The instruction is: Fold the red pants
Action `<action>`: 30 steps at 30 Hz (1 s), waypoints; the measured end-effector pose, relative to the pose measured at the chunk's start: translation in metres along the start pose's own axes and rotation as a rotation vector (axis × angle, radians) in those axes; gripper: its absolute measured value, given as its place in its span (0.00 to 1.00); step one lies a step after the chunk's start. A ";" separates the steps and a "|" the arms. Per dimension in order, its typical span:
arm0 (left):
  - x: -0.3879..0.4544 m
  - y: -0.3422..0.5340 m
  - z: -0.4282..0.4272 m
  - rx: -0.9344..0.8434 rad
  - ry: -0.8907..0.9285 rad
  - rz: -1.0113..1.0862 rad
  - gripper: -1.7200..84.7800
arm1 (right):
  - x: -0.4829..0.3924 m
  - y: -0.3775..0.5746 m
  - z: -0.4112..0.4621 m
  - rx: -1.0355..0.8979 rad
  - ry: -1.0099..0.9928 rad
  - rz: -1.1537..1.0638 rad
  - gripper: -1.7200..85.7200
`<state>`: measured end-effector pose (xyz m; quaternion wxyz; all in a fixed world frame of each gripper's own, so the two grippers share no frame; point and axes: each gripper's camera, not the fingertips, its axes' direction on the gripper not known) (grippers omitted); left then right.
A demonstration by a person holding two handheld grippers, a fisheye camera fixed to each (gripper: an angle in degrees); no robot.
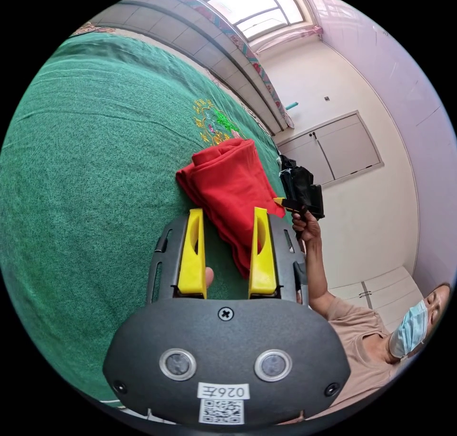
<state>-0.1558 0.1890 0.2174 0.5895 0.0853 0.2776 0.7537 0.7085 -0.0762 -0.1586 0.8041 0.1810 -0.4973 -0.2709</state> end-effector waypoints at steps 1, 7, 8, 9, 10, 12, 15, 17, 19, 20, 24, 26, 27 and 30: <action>-0.002 -0.006 -0.002 0.001 0.006 -0.012 0.17 | 0.008 0.006 -0.014 0.046 -0.007 0.003 0.07; 0.010 -0.026 -0.026 0.105 -0.093 -0.008 0.21 | 0.044 0.004 -0.049 0.213 -0.008 0.001 0.13; 0.011 -0.030 -0.025 0.100 -0.099 -0.002 0.21 | 0.052 -0.003 -0.042 0.195 -0.019 -0.007 0.14; 0.013 -0.039 -0.021 0.085 -0.102 0.008 0.22 | 0.055 -0.006 -0.038 0.181 -0.032 -0.013 0.15; 0.015 -0.050 -0.017 0.079 -0.107 0.022 0.23 | 0.063 -0.014 -0.028 0.148 -0.064 -0.024 0.15; 0.016 -0.067 -0.012 0.077 -0.104 0.031 0.22 | 0.076 -0.025 -0.012 0.106 -0.091 -0.036 0.16; 0.011 -0.095 -0.006 0.067 -0.059 0.043 0.21 | 0.101 -0.044 0.021 0.021 -0.108 -0.038 0.15; 0.004 -0.109 -0.006 0.078 0.012 0.028 0.20 | 0.119 -0.049 0.040 -0.008 -0.186 -0.056 0.14; 0.000 -0.124 -0.006 0.098 0.071 0.019 0.20 | 0.132 -0.047 0.057 -0.042 -0.233 -0.074 0.13; 0.000 -0.128 -0.006 0.101 0.079 0.018 0.19 | 0.141 -0.043 0.067 -0.050 -0.254 -0.082 0.12; 0.003 -0.158 -0.012 0.083 0.093 0.001 0.17 | 0.163 -0.027 0.096 -0.078 -0.296 -0.096 0.09; 0.005 -0.169 -0.015 0.080 0.090 -0.018 0.15 | 0.173 -0.010 0.116 -0.089 -0.310 -0.112 0.09; 0.007 -0.176 -0.018 0.077 0.092 -0.022 0.14 | 0.174 -0.005 0.121 -0.091 -0.310 -0.118 0.09; 0.017 -0.191 -0.026 0.064 0.105 -0.018 0.12 | 0.181 0.024 0.144 -0.098 -0.286 -0.147 0.09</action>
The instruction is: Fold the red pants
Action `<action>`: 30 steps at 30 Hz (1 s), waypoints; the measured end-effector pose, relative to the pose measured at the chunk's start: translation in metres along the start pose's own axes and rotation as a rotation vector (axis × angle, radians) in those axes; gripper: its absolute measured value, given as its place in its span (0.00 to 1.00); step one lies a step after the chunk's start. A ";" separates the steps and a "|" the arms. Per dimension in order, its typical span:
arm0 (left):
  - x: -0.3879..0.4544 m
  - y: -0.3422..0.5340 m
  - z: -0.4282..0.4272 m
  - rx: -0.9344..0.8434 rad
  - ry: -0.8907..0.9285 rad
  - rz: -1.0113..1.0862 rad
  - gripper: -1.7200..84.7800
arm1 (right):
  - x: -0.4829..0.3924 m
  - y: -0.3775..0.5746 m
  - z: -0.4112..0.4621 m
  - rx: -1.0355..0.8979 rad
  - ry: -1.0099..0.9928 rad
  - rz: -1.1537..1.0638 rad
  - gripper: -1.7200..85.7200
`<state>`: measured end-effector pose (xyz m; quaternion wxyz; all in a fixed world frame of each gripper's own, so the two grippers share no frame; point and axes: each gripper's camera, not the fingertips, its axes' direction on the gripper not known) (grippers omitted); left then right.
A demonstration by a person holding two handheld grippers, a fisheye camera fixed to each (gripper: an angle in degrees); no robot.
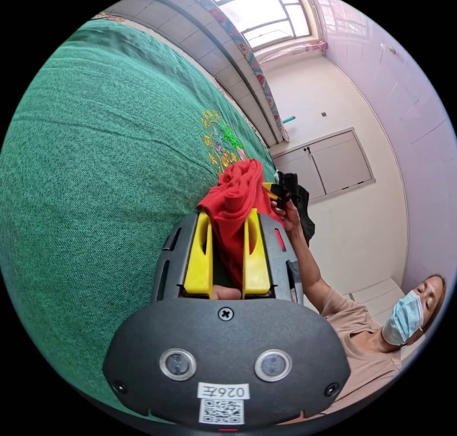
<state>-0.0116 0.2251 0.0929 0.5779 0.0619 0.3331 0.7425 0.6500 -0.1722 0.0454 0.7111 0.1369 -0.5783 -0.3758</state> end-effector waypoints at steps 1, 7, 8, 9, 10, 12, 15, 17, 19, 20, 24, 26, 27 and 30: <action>0.004 -0.005 -0.003 -0.010 0.012 -0.002 0.11 | 0.003 0.012 0.012 -0.012 0.009 -0.019 0.08; 0.076 -0.028 -0.030 -0.005 -0.158 0.151 0.09 | 0.021 0.079 0.074 -0.032 0.070 -0.080 0.05; 0.085 -0.029 -0.033 -0.005 -0.183 0.174 0.09 | 0.024 0.094 0.087 -0.025 0.083 -0.091 0.04; 0.103 -0.033 -0.040 0.000 -0.230 0.216 0.09 | 0.025 0.102 0.092 -0.018 0.088 -0.100 0.03; 0.121 -0.036 -0.048 0.009 -0.257 0.253 0.09 | 0.025 0.119 0.103 -0.002 0.093 -0.131 0.03; 0.145 -0.039 -0.063 0.035 -0.266 0.287 0.09 | 0.019 0.145 0.118 0.036 0.125 -0.182 0.02; 0.185 -0.039 -0.100 0.100 -0.268 0.336 0.09 | -0.009 0.194 0.146 0.116 0.211 -0.285 0.02; 0.214 -0.034 -0.129 0.150 -0.292 0.386 0.09 | -0.040 0.238 0.168 0.205 0.257 -0.367 0.02; 0.259 -0.022 -0.171 0.219 -0.340 0.473 0.09 | -0.071 0.274 0.190 0.267 0.310 -0.439 0.02; 0.270 -0.017 -0.183 0.235 -0.354 0.495 0.09 | -0.094 0.297 0.207 0.301 0.354 -0.486 0.02; 0.344 0.022 -0.270 0.364 -0.475 0.632 0.09 | -0.160 0.365 0.271 0.398 0.449 -0.604 0.02; 0.370 0.041 -0.312 0.425 -0.510 0.670 0.09 | -0.197 0.404 0.321 0.451 0.478 -0.646 0.01; 0.384 0.057 -0.340 0.472 -0.525 0.681 0.09 | -0.205 0.412 0.334 0.460 0.477 -0.656 0.01; 0.406 0.098 -0.410 0.587 -0.567 0.686 0.09 | -0.250 0.435 0.404 0.471 0.452 -0.713 0.01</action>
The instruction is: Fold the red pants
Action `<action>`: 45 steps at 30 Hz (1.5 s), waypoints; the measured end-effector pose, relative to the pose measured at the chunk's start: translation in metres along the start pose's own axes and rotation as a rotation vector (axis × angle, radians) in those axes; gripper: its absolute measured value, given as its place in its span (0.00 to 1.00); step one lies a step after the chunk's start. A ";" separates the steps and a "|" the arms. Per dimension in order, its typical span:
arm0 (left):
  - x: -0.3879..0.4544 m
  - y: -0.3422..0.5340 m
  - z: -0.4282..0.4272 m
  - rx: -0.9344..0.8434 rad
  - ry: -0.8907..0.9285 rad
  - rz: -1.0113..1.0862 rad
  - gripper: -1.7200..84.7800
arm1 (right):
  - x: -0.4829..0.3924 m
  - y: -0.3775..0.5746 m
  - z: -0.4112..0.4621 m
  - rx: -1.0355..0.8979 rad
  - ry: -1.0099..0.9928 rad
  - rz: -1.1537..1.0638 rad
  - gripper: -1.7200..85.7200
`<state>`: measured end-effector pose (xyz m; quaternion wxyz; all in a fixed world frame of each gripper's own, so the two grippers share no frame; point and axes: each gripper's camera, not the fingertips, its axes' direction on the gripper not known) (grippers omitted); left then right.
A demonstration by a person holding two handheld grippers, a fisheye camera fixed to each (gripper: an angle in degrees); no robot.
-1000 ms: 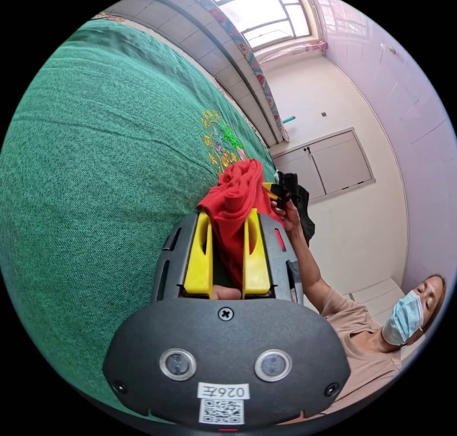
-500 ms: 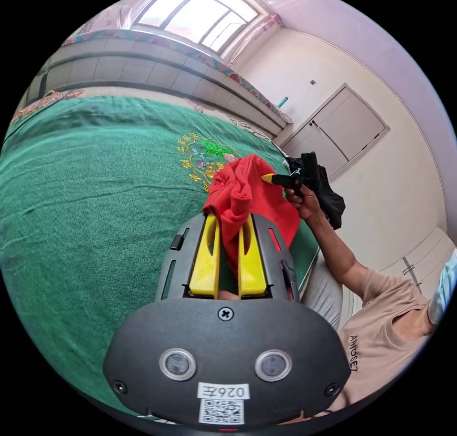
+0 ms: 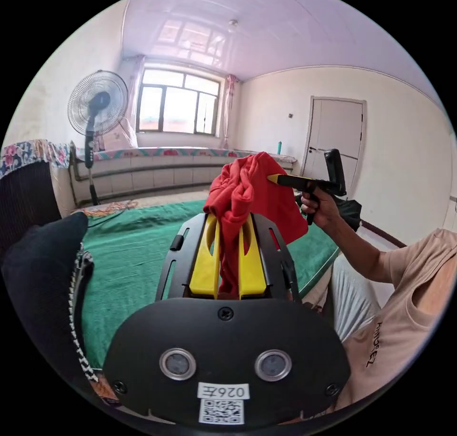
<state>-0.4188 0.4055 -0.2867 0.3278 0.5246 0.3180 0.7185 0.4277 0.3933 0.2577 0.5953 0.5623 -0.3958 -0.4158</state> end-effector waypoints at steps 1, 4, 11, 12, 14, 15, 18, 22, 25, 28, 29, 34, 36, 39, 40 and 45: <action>-0.010 -0.004 -0.032 0.028 -0.037 -0.011 0.09 | -0.033 -0.004 0.020 0.001 -0.020 -0.027 0.01; -0.047 -0.016 -0.112 0.086 -0.137 -0.056 0.09 | -0.119 -0.020 0.086 -0.021 -0.085 -0.112 0.01; -0.141 -0.038 -0.273 0.207 -0.375 -0.175 0.09 | -0.352 -0.077 0.287 -0.070 -0.225 -0.405 0.01; -0.159 -0.043 -0.295 0.223 -0.438 -0.189 0.09 | -0.372 -0.082 0.307 -0.077 -0.232 -0.429 0.01; -0.195 -0.050 -0.322 0.235 -0.541 -0.231 0.09 | -0.454 -0.103 0.394 -0.107 -0.234 -0.512 0.02; -0.227 -0.052 -0.334 0.239 -0.620 -0.278 0.09 | -0.473 -0.108 0.419 -0.126 -0.234 -0.527 0.02; -0.324 -0.045 -0.347 0.137 -0.753 -0.479 0.11 | -0.546 -0.120 0.561 -0.300 -0.141 -0.509 0.04; -0.361 -0.020 -0.387 0.112 -0.668 -0.632 0.15 | -0.586 -0.088 0.644 -0.372 -0.078 -0.486 0.06; -0.294 -0.014 -0.429 0.385 -0.680 -0.491 0.10 | -0.587 -0.068 0.624 -0.276 -0.175 -0.462 0.05; -0.233 -0.031 -0.437 0.505 -0.761 -0.325 0.03 | -0.588 -0.054 0.602 -0.191 -0.261 -0.417 0.03; -0.224 -0.036 -0.434 0.514 -0.769 -0.289 0.02 | -0.591 -0.049 0.599 -0.188 -0.311 -0.399 0.02; -0.236 -0.080 -0.342 0.127 -0.844 -0.153 0.01 | -0.633 -0.028 0.622 -0.338 -0.393 -0.398 0.01; -0.267 -0.088 -0.301 -0.181 -0.797 -0.261 0.01 | -0.644 -0.024 0.629 -0.365 -0.341 -0.373 0.01; -0.218 -0.092 -0.316 -0.110 -0.846 -0.239 0.01 | -0.640 -0.045 0.602 -0.334 -0.310 -0.317 0.01; -0.185 -0.094 -0.329 -0.048 -0.871 -0.207 0.01 | -0.633 -0.061 0.582 -0.322 -0.322 -0.314 0.01; -0.036 -0.093 -0.354 0.226 -0.911 0.020 0.01 | -0.572 -0.124 0.432 -0.033 -0.207 -0.301 0.01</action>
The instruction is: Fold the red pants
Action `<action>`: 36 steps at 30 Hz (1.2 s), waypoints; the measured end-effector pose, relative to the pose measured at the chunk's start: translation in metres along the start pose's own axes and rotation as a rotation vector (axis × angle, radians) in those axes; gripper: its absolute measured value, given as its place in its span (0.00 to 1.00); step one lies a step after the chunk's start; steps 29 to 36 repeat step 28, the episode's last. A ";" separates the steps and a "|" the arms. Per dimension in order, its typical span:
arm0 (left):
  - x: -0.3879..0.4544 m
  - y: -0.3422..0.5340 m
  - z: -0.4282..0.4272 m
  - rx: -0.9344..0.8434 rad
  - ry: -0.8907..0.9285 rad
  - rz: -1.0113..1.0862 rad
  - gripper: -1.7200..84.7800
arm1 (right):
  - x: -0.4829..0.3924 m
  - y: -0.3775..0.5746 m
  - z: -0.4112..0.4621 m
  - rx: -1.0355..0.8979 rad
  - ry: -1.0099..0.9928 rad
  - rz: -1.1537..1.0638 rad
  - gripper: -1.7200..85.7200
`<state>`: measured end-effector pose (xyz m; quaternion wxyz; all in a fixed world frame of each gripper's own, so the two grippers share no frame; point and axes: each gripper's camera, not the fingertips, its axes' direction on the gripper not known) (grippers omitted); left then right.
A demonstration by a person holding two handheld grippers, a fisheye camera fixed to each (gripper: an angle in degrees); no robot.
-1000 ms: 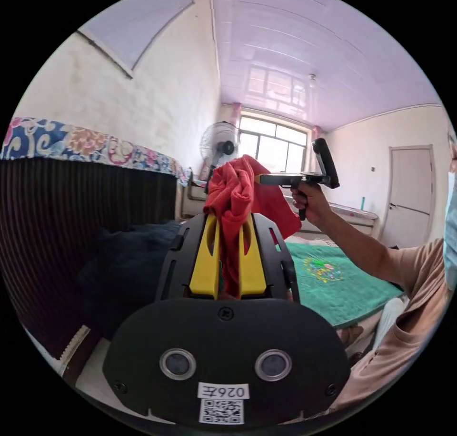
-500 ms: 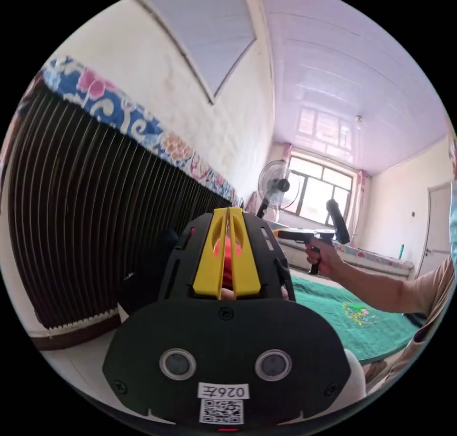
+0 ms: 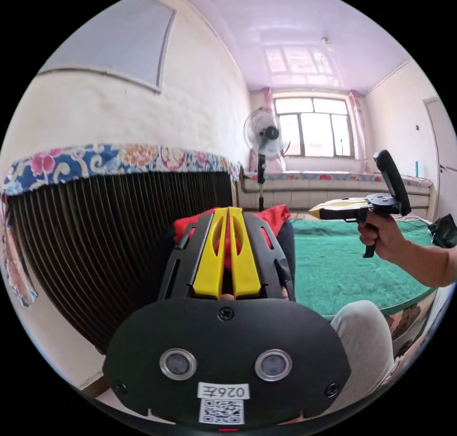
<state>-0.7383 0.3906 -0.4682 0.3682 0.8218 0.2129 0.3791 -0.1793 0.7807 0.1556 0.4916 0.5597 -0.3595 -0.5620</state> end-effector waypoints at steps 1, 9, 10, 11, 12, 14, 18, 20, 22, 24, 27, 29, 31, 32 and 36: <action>0.023 -0.003 -0.029 0.079 -0.016 0.023 0.01 | 0.011 -0.008 -0.049 0.083 0.054 -0.018 0.01; 0.198 -0.013 -0.155 0.567 0.196 0.186 0.01 | 0.065 -0.034 -0.319 0.461 0.274 -0.050 0.01; 0.227 -0.015 -0.163 0.589 0.223 0.209 0.01 | 0.072 -0.038 -0.355 0.514 0.322 -0.056 0.02; 0.240 -0.016 -0.166 0.598 0.243 0.212 0.01 | 0.079 -0.041 -0.389 0.577 0.366 -0.078 0.02; 0.266 -0.018 -0.171 0.613 0.313 0.208 0.02 | 0.083 -0.044 -0.403 0.607 0.381 -0.093 0.02; 0.303 -0.022 -0.172 0.606 0.474 0.204 0.04 | 0.109 -0.061 -0.450 0.669 0.424 -0.084 0.07; 0.409 -0.034 -0.148 0.506 0.853 0.264 0.05 | 0.163 -0.106 -0.493 0.613 0.497 -0.100 0.05; 0.465 -0.032 -0.137 0.469 0.926 0.312 0.02 | 0.211 -0.138 -0.522 0.561 0.641 -0.067 0.02; 0.542 -0.023 -0.122 0.462 0.996 0.343 0.01 | 0.256 -0.156 -0.551 0.573 0.714 -0.050 0.01; 0.603 -0.020 -0.103 0.414 1.113 0.342 0.01 | 0.317 -0.176 -0.590 0.556 0.727 0.010 0.01; 0.716 -0.017 -0.053 0.237 1.401 0.318 0.01 | 0.446 -0.193 -0.670 0.555 0.826 0.247 0.01; 0.769 -0.013 -0.031 0.152 1.507 0.302 0.01 | 0.501 -0.193 -0.705 0.542 0.880 0.359 0.01; 0.769 -0.013 -0.031 0.152 1.507 0.302 0.01 | 0.501 -0.193 -0.705 0.542 0.880 0.359 0.01; 0.769 -0.013 -0.031 0.152 1.507 0.302 0.01 | 0.501 -0.193 -0.705 0.542 0.880 0.359 0.01; 0.769 -0.013 -0.031 0.152 1.507 0.302 0.01 | 0.501 -0.193 -0.705 0.542 0.880 0.359 0.01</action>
